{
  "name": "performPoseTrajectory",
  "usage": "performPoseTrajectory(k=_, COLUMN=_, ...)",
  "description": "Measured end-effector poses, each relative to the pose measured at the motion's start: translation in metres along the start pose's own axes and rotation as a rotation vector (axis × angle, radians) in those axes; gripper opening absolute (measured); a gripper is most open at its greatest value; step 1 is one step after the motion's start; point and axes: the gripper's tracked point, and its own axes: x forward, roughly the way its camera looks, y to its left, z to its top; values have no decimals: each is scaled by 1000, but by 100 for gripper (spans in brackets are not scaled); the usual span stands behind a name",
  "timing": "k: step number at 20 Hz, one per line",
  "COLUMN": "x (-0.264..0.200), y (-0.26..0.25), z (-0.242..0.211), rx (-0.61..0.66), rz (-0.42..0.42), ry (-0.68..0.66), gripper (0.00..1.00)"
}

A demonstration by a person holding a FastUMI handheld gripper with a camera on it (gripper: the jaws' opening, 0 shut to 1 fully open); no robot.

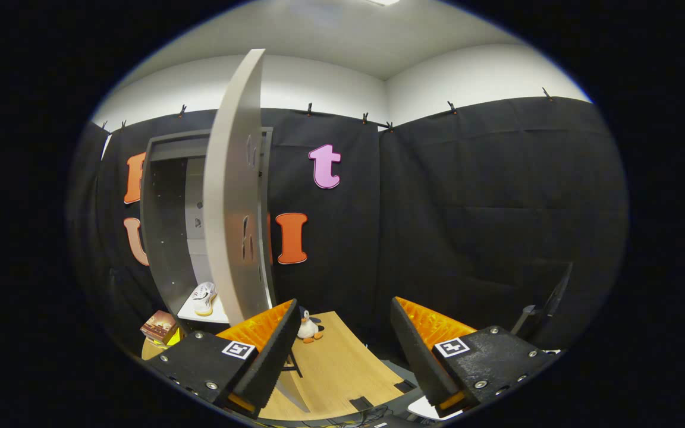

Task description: Open the shoe cabinet door, grab the shoes and put them into the shoe cabinet, then close the shoe cabinet door.

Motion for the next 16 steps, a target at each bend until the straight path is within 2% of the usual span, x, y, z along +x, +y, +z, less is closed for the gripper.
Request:
performPoseTrajectory(k=3, x=22, y=18, z=6, rx=10, rz=47, ry=-10, gripper=94)
performPoseTrajectory(k=8, x=27, y=44, z=10, rx=0, rz=143, ry=-12, gripper=94)
performPoseTrajectory(k=16, x=25, y=63, z=9, rx=2, rz=151, ry=-15, gripper=89)
